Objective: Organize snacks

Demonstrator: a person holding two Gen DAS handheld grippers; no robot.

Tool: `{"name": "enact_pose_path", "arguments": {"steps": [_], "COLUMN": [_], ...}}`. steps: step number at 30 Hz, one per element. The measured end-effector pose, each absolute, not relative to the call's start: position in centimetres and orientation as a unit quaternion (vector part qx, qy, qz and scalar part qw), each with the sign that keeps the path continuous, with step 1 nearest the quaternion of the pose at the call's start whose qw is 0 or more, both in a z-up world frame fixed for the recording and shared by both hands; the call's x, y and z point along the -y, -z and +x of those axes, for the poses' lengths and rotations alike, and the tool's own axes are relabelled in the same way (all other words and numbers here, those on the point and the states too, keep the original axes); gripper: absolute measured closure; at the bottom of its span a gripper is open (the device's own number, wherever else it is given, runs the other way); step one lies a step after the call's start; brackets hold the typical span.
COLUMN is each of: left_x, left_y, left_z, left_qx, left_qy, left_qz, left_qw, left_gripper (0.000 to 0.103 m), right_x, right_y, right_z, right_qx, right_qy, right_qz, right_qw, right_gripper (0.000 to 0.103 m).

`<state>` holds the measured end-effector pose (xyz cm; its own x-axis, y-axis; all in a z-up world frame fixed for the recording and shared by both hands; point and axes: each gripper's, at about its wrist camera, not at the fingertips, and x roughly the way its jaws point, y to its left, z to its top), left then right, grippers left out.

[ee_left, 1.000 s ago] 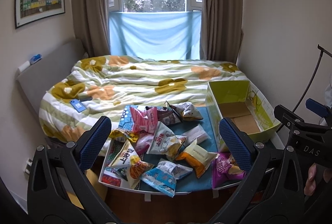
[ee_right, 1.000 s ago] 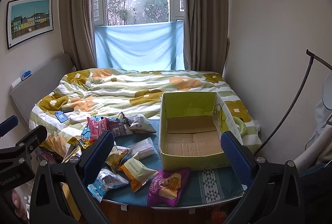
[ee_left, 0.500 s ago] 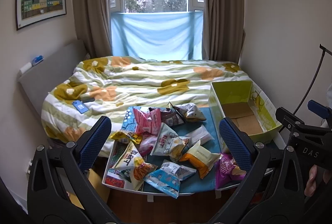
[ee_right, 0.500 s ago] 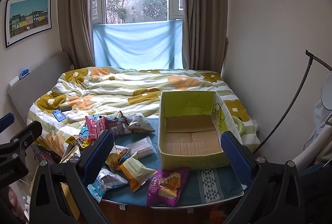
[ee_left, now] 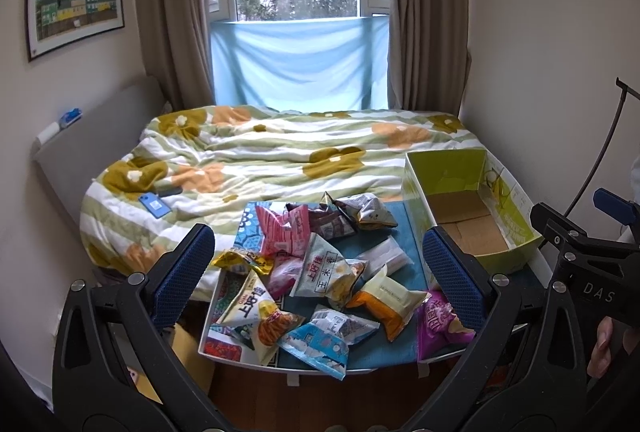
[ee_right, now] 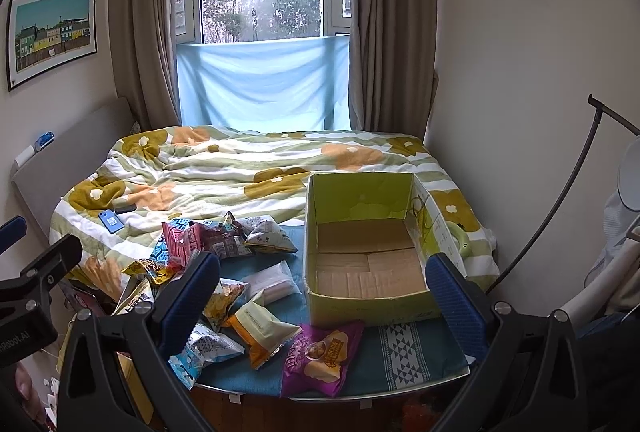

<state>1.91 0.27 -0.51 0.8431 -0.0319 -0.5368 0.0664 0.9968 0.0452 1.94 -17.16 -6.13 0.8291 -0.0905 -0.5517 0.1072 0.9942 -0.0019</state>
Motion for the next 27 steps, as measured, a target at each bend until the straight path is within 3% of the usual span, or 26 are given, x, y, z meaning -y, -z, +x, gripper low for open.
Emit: {"name": "enact_pose_path", "arguments": {"steps": [27], "left_x": [0.03], "left_y": [0.48], "left_z": [1.71], "left_qx": [-0.276], "left_qy": [0.026], "left_qz": [0.037], "left_qw": [0.960], "left_gripper": [0.000], "right_x": [17.27], "right_y": [5.98], "right_z": [1.95], "right_qx": [-0.288], "right_qy": [0.051], "right_qz": [0.016], "right_qw": [0.956], "right_gripper": [0.000]}}
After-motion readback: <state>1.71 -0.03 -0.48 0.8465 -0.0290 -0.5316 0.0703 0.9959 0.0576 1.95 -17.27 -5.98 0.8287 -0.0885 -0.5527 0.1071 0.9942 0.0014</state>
